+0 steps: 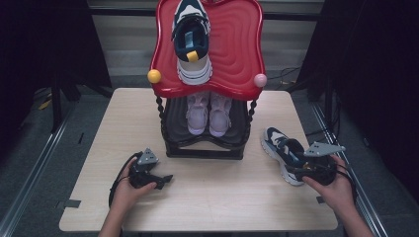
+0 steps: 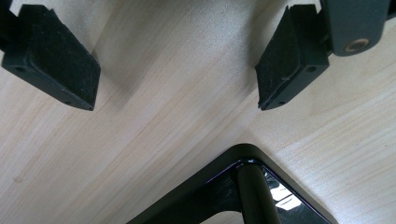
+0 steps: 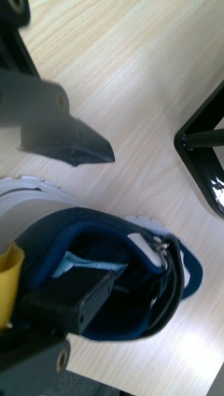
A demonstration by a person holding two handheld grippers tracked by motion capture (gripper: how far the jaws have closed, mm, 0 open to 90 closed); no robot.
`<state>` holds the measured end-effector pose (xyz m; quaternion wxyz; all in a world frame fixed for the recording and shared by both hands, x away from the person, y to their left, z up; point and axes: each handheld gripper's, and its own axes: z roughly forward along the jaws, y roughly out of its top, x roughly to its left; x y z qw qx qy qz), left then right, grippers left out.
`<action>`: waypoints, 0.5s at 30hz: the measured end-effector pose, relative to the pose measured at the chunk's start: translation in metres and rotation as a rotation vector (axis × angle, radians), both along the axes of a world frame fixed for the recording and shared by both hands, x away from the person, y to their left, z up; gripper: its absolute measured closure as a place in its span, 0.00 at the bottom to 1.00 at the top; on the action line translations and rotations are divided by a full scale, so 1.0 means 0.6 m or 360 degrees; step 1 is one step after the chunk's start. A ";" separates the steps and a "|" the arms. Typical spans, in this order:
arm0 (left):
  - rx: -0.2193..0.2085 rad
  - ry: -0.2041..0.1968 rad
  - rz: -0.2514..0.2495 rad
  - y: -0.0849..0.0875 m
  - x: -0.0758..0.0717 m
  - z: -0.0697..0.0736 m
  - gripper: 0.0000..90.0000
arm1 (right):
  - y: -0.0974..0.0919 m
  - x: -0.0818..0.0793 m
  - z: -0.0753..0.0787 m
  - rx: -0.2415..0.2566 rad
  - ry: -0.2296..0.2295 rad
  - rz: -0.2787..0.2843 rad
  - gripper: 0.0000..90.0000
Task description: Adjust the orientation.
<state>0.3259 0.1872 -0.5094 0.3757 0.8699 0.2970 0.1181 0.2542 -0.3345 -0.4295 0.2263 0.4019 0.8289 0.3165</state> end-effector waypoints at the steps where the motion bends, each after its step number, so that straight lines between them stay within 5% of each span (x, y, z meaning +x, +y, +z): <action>1: 0.0000 -0.0002 -0.0001 0.000 0.000 0.000 0.15 | 0.002 0.001 -0.001 -0.0003 0.0003 0.0008 0.47; 5: 0.0001 0.0000 0.0000 0.000 0.000 0.000 0.15 | 0.014 0.005 -0.006 0.0042 0.0058 0.0070 0.62; 9: 0.0000 0.0000 0.0000 0.000 0.000 0.000 0.15 | 0.027 0.007 -0.007 0.0020 0.0032 0.0070 0.76; 15: 0.0001 0.0000 0.0000 0.000 0.000 0.000 0.15 | 0.035 0.009 -0.007 0.0081 0.0020 0.0041 0.85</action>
